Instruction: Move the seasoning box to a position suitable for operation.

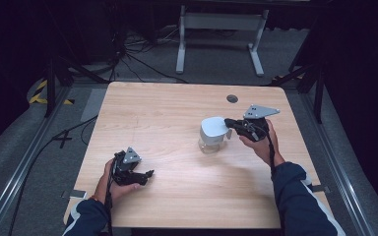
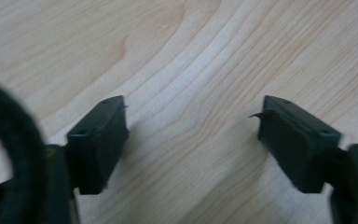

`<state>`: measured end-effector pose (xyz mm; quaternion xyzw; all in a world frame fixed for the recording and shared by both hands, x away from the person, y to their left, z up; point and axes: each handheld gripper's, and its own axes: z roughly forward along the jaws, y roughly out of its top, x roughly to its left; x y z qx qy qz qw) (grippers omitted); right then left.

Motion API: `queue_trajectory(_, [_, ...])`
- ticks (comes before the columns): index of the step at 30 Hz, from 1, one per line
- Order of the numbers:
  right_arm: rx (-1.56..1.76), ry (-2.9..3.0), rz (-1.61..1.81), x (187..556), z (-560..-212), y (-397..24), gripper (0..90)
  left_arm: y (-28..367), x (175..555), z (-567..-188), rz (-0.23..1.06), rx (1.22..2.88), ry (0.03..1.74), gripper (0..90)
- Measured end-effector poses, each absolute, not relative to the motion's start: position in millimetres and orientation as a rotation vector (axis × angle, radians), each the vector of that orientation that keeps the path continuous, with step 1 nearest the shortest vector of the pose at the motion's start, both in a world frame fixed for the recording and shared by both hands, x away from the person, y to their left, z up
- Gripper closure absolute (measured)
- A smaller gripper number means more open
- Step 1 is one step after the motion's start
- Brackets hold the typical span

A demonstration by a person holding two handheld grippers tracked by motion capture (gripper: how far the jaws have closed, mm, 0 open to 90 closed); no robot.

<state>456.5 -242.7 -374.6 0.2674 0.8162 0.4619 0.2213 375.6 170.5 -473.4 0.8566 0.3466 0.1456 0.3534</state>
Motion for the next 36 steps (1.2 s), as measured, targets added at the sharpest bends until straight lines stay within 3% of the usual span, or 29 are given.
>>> queue_trajectory(4, [0.746, 2.252, 1.281, 457.1, -374.8, -242.5, 90.0, 164.8, 379.6, -463.6, 0.382, 2.163, 0.867, 35.5])
queue_trajectory(5, [0.747, 2.248, 1.276, 457.7, -374.8, -242.0, 90.0, 162.7, 382.2, -456.0, 0.382, 2.125, 0.849, 42.7])
queue_trajectory(12, [0.747, 2.242, 1.272, 458.0, -375.0, -238.1, 90.0, 139.2, 396.2, -430.0, 0.389, 2.074, 0.745, 63.9])
queue_trajectory(21, [0.767, 2.23, 1.256, 460.2, -374.8, -238.5, 90.0, 89.1, 411.3, -406.6, 0.379, 2.042, 0.617, 72.4])
queue_trajectory(29, [0.777, 2.222, 1.274, 461.1, -375.9, -239.7, 90.0, 64.7, 420.3, -395.5, 0.363, 2.025, 0.579, 76.8])
queue_trajectory(36, [0.787, 2.211, 1.269, 460.6, -376.2, -239.8, 90.0, 54.4, 427.6, -390.9, 0.4, 2.03, 0.55, 86.8])
